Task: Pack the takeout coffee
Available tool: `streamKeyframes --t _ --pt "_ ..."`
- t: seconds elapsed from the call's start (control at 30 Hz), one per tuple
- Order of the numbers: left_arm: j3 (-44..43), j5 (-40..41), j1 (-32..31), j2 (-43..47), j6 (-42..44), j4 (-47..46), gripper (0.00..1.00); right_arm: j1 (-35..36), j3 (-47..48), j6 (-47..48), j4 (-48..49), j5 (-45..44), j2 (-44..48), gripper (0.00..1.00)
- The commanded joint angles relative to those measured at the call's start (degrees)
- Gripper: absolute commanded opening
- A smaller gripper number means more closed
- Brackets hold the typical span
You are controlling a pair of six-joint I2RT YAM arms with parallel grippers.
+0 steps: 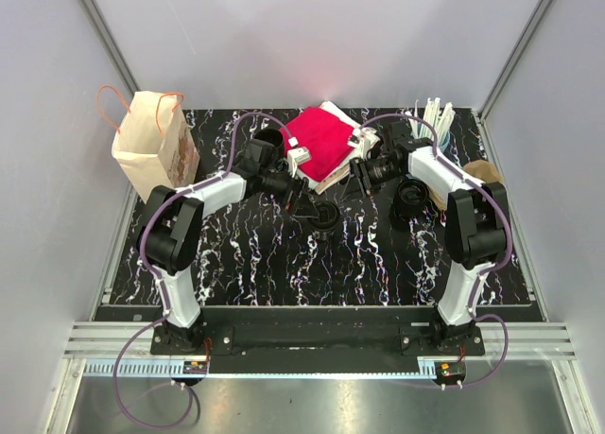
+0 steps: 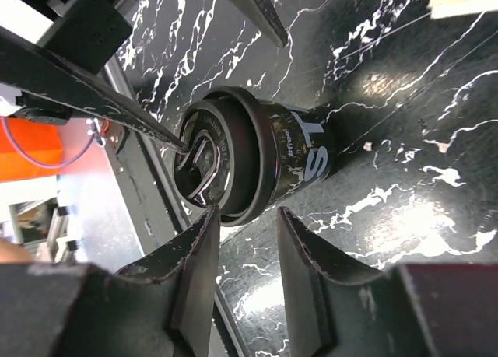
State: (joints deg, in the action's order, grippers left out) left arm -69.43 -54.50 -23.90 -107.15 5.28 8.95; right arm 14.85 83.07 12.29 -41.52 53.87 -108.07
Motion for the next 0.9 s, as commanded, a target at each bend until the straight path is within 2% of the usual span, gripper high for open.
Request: streamKeyframes --t 0.0,0.47,0.87 --pt "-2.6 -0.5 -0.3 -1.6 0.3 -1.6 0.95 0.1 2.3 -1.3 0.6 3.8 -1.0 0.4" --pt "-3.3 0.7 -0.4 -2.6 1.0 -0.3 0.85 0.0 1.2 -2.1 2.2 3.9 -3.5 0.31" --pt "-3.5 0.6 -0.3 -2.8 1.6 1.2 0.75 0.0 -0.1 -2.5 2.8 4.5 -5.5 0.31"
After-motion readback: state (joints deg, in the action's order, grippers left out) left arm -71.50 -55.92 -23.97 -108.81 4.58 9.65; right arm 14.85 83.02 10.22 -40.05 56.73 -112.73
